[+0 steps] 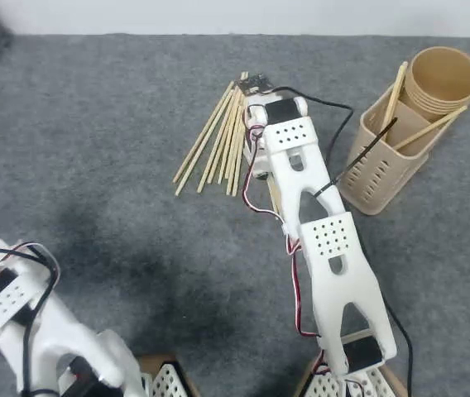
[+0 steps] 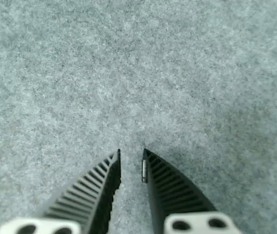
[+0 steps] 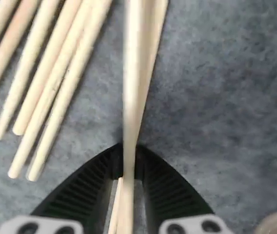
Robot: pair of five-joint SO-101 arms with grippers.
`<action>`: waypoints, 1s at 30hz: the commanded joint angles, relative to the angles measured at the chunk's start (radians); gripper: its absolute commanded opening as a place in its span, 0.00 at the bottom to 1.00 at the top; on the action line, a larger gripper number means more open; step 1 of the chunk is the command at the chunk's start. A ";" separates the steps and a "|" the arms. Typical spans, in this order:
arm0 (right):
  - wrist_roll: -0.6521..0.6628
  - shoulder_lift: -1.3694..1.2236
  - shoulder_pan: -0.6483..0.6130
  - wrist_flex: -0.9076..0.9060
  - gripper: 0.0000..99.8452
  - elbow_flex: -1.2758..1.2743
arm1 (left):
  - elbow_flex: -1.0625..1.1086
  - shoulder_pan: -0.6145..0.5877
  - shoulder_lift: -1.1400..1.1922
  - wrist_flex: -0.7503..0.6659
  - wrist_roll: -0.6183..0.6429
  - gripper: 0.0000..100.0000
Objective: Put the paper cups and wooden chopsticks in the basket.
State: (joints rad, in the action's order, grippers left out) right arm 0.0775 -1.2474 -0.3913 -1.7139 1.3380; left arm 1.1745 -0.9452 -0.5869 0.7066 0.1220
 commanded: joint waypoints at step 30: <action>0.087 1.010 0.084 -0.088 0.01 0.051 | -0.004 0.005 -0.025 -0.012 0.003 0.08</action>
State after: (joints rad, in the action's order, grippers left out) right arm 0.1573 -0.4603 -0.3237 -1.7568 1.4714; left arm 1.1745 -0.9452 -0.5869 0.7066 0.1220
